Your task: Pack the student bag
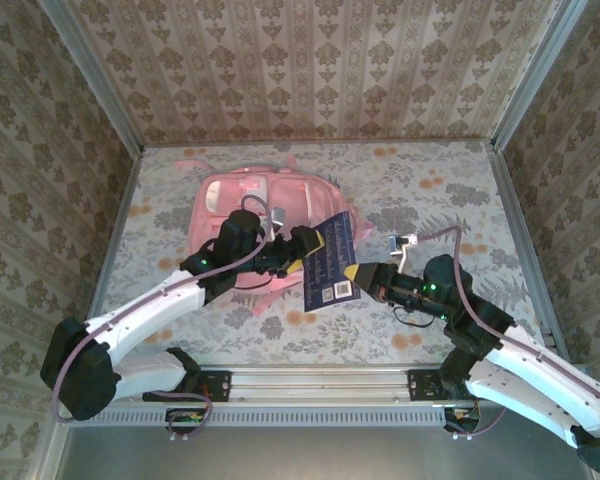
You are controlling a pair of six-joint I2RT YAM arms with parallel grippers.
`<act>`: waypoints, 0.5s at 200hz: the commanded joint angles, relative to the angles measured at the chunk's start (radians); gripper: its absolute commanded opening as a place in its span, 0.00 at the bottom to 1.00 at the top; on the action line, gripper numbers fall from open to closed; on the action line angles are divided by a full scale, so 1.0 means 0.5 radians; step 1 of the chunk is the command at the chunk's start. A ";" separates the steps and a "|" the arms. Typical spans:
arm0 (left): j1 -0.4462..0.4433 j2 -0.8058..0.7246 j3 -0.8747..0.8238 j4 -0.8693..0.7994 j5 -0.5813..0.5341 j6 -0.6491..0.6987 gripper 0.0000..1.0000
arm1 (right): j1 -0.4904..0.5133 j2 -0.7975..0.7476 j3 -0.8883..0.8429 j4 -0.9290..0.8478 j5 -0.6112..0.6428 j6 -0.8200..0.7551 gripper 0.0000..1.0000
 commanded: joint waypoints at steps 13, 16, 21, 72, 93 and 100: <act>0.008 -0.012 0.023 0.248 0.048 -0.132 0.87 | -0.044 0.025 0.058 0.295 -0.113 0.084 0.00; 0.008 -0.013 0.014 0.269 0.046 -0.145 0.86 | -0.046 0.029 0.055 0.300 -0.116 0.089 0.00; 0.010 -0.018 0.003 0.303 0.044 -0.164 0.85 | -0.057 0.032 0.052 0.310 -0.118 0.099 0.00; 0.021 -0.106 -0.017 0.384 0.001 -0.192 0.61 | -0.151 0.026 0.002 0.324 -0.148 0.158 0.00; 0.031 -0.142 -0.017 0.393 -0.011 -0.192 0.49 | -0.186 0.020 -0.020 0.315 -0.154 0.164 0.00; 0.032 -0.154 -0.019 0.399 -0.016 -0.192 0.44 | -0.193 0.020 -0.025 0.308 -0.154 0.162 0.00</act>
